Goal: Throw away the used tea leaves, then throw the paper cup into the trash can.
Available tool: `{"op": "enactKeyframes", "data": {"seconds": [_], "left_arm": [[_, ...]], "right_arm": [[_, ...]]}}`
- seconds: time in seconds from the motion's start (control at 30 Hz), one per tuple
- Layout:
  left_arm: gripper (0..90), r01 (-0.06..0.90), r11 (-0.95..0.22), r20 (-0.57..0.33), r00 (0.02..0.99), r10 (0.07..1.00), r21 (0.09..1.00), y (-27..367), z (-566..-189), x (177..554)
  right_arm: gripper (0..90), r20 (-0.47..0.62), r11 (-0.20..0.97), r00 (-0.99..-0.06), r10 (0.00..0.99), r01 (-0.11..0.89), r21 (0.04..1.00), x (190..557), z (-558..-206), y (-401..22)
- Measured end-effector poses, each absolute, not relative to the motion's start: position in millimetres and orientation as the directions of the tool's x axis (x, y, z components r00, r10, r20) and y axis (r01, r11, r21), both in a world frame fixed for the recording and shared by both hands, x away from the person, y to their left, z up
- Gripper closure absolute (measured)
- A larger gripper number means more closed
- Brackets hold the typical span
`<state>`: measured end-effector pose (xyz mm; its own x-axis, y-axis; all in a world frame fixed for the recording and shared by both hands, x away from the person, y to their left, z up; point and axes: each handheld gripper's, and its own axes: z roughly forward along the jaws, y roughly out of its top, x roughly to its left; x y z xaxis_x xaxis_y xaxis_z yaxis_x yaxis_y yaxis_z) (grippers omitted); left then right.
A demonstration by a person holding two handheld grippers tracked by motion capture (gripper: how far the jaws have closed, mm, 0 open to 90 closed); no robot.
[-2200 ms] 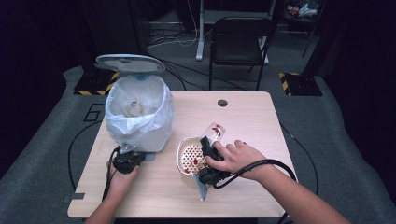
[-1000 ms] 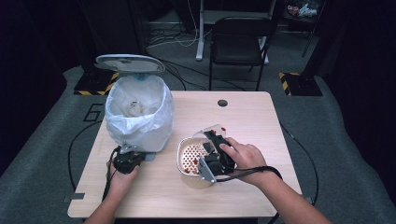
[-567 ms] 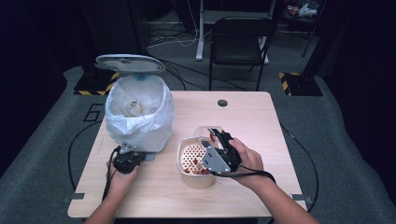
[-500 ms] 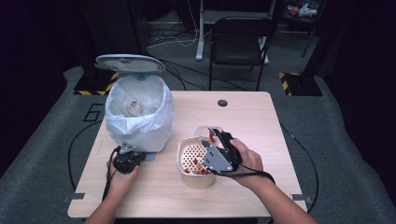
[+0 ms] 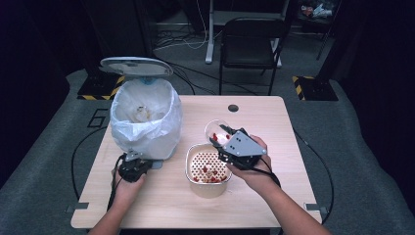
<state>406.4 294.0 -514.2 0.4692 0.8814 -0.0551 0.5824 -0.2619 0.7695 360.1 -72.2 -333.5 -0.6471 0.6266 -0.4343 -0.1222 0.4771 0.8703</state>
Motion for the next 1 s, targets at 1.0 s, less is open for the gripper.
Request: {"op": "enactKeyframes", "data": {"seconds": [1.0], "left_arm": [[90.0, 0.580, -0.259, -0.056, 0.468, 0.882, 0.772, 294.0, -514.7, 407.1]], "right_arm": [[50.4, -0.265, 0.353, -0.756, 0.598, -0.048, 0.934, 423.2, -287.1, -5.4]]}}
